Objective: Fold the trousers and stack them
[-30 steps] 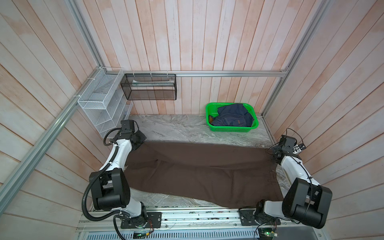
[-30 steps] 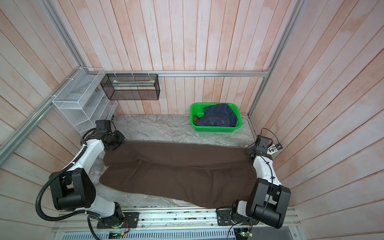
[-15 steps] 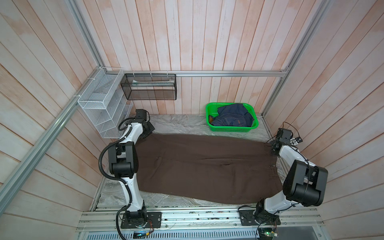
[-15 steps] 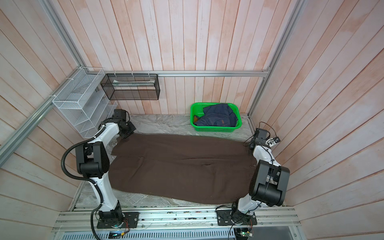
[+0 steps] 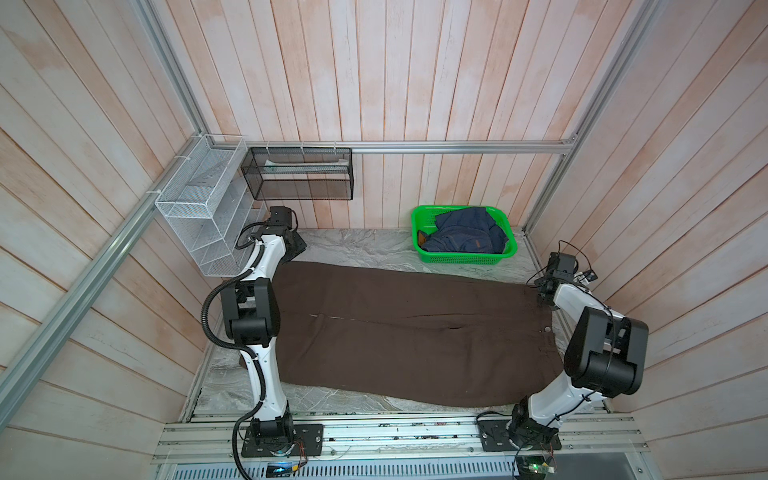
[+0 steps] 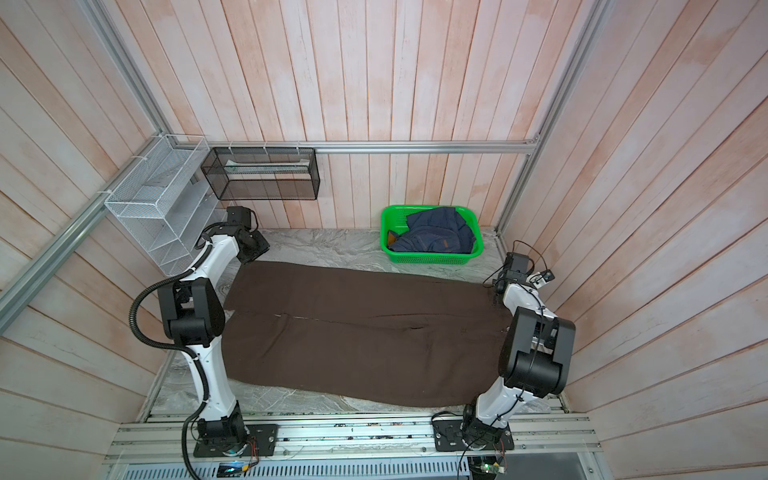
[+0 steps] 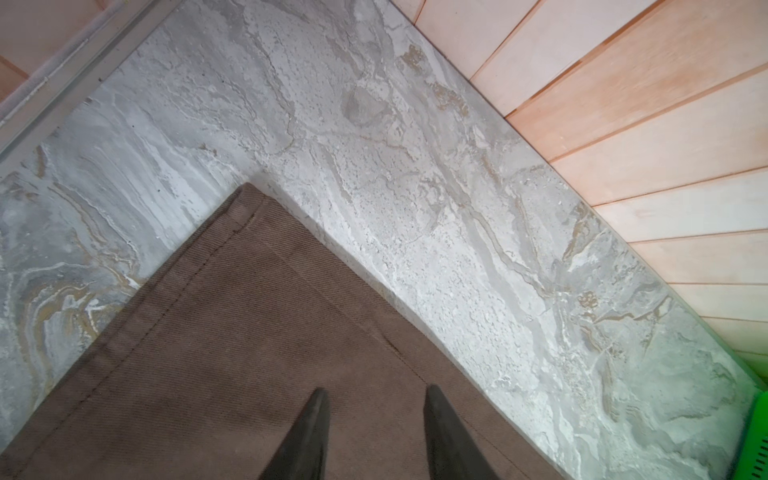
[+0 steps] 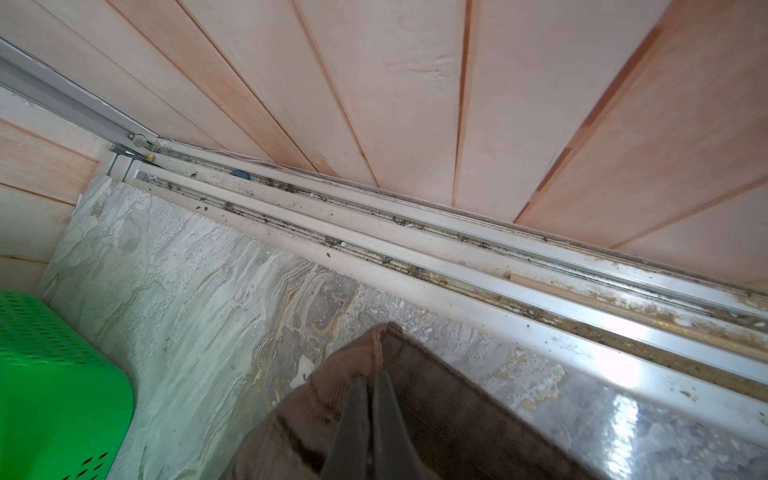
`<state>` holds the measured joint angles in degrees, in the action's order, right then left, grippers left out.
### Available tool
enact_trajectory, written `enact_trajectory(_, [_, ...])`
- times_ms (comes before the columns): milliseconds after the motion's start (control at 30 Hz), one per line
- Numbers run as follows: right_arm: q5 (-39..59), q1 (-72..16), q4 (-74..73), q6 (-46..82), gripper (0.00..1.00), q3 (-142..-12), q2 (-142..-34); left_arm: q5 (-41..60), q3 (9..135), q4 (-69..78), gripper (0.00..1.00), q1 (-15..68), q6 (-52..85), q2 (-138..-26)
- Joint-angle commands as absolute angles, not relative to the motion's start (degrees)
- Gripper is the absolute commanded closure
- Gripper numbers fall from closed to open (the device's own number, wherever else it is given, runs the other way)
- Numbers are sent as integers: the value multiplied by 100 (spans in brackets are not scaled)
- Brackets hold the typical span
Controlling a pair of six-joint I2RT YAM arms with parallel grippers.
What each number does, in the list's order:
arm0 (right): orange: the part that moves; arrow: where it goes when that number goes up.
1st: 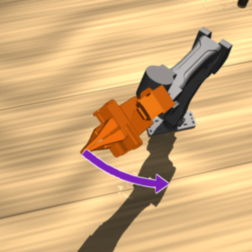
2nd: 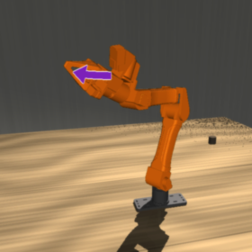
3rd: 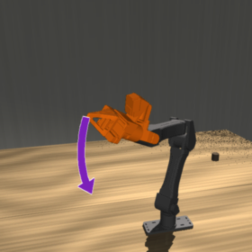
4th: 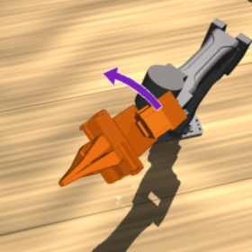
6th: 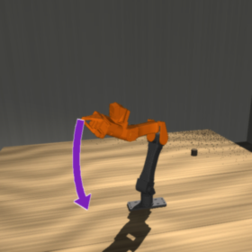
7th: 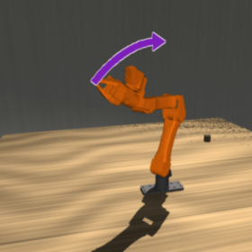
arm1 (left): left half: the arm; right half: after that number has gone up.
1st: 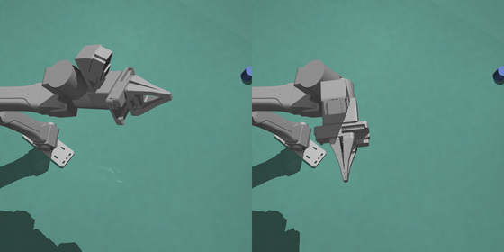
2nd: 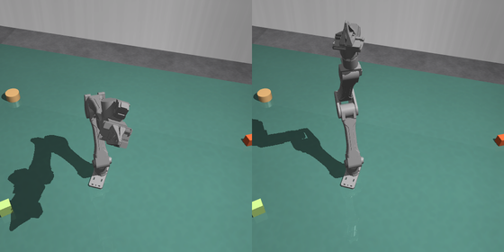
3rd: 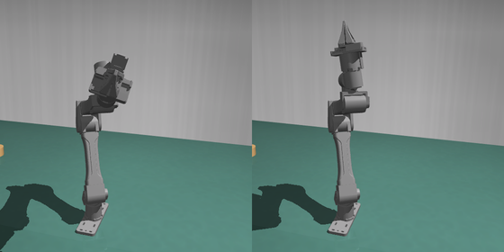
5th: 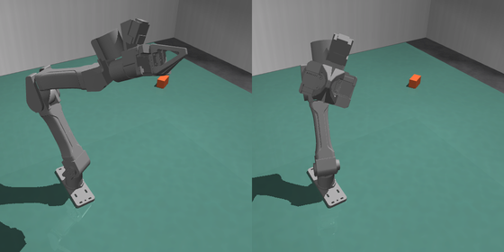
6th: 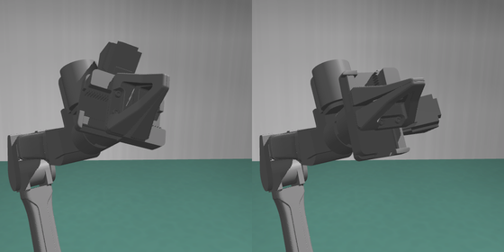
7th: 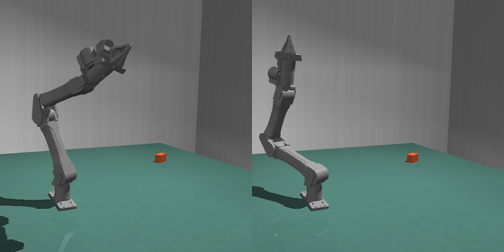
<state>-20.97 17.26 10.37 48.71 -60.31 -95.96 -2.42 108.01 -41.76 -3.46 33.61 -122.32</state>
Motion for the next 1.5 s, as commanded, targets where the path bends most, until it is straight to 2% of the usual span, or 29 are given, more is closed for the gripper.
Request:
enact_trajectory(0, [-2294,1698,1057,4944,100,-6265,-9657,-332,10744,-4297,57,-352,3254,-11836])
enact_trajectory(67, [-2335,1698,1107,4932,100,-6306,-9640,-277,10362,-4183,55,-352,3235,-11505])
enact_trajectory(100, [-2350,1698,1153,4939,96,-6328,-9626,-258,10161,-4119,55,-351,3234,-11344])
enact_trajectory(167, [-2417,1701,1329,4858,74,-6411,-9579,-203,9633,-3971,53,-352,3226,-10910])
enact_trajectory(233, [-2571,1704,1576,4843,61,-6505,-9503,-176,9146,-3902,52,-352,3226,-10514])
enact_trajectory(333, [-2851,1699,2002,4789,46,-6628,-9325,-192,8451,-3808,48,-365,3210,-9904])
enact_trajectory(400, [-2916,1707,2247,4667,42,-6704,-9167,-187,8056,-3822,47,-376,3192,-9567])
enact_trajectory(567, [-2104,1592,2724,4430,41,-6452,-8629,180,6999,-3800,46,-522,3230,-8781])
enact_trajectory(767, [-1307,867,2864,4611,41,-5493,-7999,801,5612,-3575,43,-1030,3224,-8185])
enact_trajectory(933, [-1055,5,3165,4892,45,-4900,-7797,695,5090,-3647,38,-1133,3139,-7997])
enact_trajectory(1067, [-892,-204,3145,4998,47,-4378,-7874,668,4898,-3469,38,-1143,3220,-8143])
enact_trajectory(1367, [-1027,80,3006,5046,46,-3891,-8667,988,4483,-2761,56,-1548,3347,-9081])
enact_trajectory(1467, [-1002,446,3005,4997,46,-3846,-8909,878,4389,-2677,57,-1761,3379,-9301])
